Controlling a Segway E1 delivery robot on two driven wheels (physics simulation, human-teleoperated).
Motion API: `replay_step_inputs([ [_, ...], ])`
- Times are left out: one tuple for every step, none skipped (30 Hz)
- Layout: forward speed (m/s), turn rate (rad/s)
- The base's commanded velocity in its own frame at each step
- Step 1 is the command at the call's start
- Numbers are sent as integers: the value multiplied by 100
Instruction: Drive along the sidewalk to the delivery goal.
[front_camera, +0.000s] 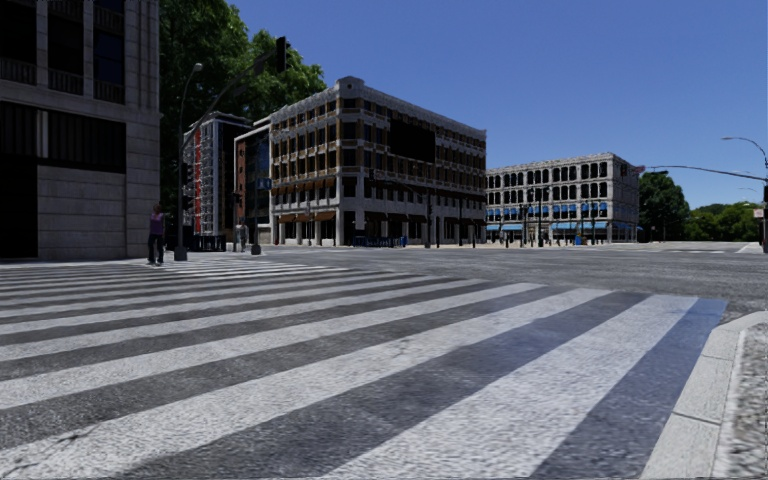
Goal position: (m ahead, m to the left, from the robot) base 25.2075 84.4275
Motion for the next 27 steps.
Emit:
replay_step_inputs([
  [138, 7],
  [138, 7],
  [138, 28],
  [138, 34],
  [138, 37],
  [138, 38],
  [138, 38],
  [138, 39],
  [138, 42],
  [138, 43],
  [138, 46],
  [138, 46],
  [138, 47],
  [138, 48],
  [138, 48],
  [138, 48],
  [138, 48],
  [138, 48],
  [138, 48],
  [138, 48],
  [138, 48],
  [138, 48],
  [138, 48],
  [138, 48],
  [138, 48],
  [138, 48],
  [138, 48],
])
